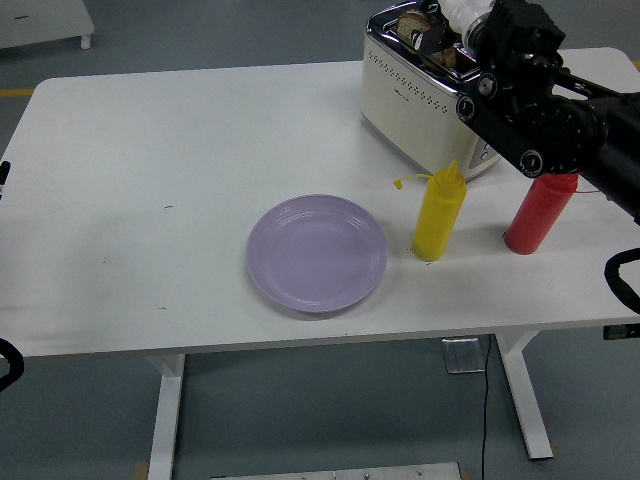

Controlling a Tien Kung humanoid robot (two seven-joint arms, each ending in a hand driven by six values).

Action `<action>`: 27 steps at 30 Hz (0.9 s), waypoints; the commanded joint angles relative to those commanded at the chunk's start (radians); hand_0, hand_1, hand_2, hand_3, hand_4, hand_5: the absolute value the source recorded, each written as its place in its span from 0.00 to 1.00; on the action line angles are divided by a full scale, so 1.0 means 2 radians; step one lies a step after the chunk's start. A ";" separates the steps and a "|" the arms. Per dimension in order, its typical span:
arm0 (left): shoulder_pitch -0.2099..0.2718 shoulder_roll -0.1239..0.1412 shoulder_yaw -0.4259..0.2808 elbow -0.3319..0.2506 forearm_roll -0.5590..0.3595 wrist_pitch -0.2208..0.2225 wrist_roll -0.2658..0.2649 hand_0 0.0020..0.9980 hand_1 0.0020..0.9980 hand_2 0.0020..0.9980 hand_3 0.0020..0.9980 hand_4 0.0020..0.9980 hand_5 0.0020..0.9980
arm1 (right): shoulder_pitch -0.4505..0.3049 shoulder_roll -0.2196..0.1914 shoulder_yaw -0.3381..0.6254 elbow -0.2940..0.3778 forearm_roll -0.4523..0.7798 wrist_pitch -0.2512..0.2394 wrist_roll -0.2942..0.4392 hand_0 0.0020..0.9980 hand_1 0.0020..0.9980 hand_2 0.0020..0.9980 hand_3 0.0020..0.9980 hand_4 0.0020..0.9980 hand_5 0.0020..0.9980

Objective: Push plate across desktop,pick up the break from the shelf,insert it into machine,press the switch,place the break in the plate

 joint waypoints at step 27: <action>0.001 0.001 -0.001 0.000 0.000 0.000 0.000 0.83 0.87 0.93 0.80 0.63 1.00 | -0.002 -0.020 0.007 0.027 -0.058 -0.017 0.015 0.25 0.35 0.45 0.53 0.46 0.14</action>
